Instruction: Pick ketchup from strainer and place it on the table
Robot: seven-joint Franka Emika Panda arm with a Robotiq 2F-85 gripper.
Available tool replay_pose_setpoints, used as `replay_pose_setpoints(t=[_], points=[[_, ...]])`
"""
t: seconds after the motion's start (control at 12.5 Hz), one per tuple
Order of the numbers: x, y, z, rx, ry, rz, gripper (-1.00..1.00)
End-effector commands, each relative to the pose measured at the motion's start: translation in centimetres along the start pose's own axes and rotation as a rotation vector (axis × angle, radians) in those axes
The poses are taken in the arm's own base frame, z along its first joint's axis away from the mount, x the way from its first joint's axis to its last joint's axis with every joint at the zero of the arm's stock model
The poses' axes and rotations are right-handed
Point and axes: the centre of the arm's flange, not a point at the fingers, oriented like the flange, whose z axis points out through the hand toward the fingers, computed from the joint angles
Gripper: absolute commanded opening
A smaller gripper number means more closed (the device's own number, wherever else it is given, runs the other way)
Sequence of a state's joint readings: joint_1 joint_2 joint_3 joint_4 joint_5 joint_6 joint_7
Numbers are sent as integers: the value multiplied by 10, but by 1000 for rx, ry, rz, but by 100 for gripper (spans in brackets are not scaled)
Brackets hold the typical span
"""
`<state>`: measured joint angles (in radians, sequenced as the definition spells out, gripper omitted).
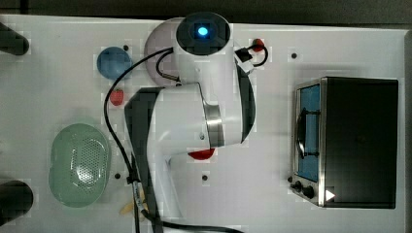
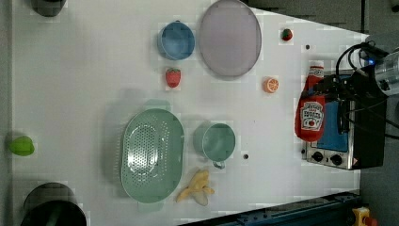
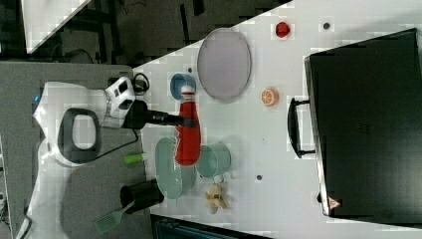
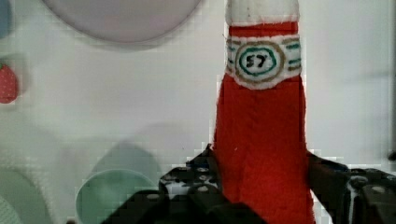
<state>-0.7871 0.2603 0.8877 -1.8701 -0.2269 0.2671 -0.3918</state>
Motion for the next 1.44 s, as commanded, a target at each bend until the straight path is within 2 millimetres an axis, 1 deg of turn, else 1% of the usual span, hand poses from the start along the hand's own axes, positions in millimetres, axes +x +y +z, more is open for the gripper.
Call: replay_pose_setpoints(t=[0.08, 0.32, 0.48, 0.56, 0.72, 0.8, 0.88, 0.96, 1.04, 1.12, 1.28, 1.44], points=[[0, 20, 59, 24, 4, -48, 13], [-11, 38, 121, 50, 4, -19, 13], [-17, 42, 150, 81, 32, -9, 13], [-19, 42, 162, 99, 46, -5, 20], [-23, 38, 180, 129, 48, -7, 60], [-23, 36, 185, 132, 40, -12, 82], [-21, 37, 182, 127, 47, -15, 100], [-18, 38, 173, 119, 65, -14, 100], [-13, 39, 155, 112, 101, -9, 100], [-6, 39, 130, 99, 151, -7, 100], [-1, 42, 75, 43, 207, 13, 100], [-1, 49, 14, 6, 238, 139, 100]])
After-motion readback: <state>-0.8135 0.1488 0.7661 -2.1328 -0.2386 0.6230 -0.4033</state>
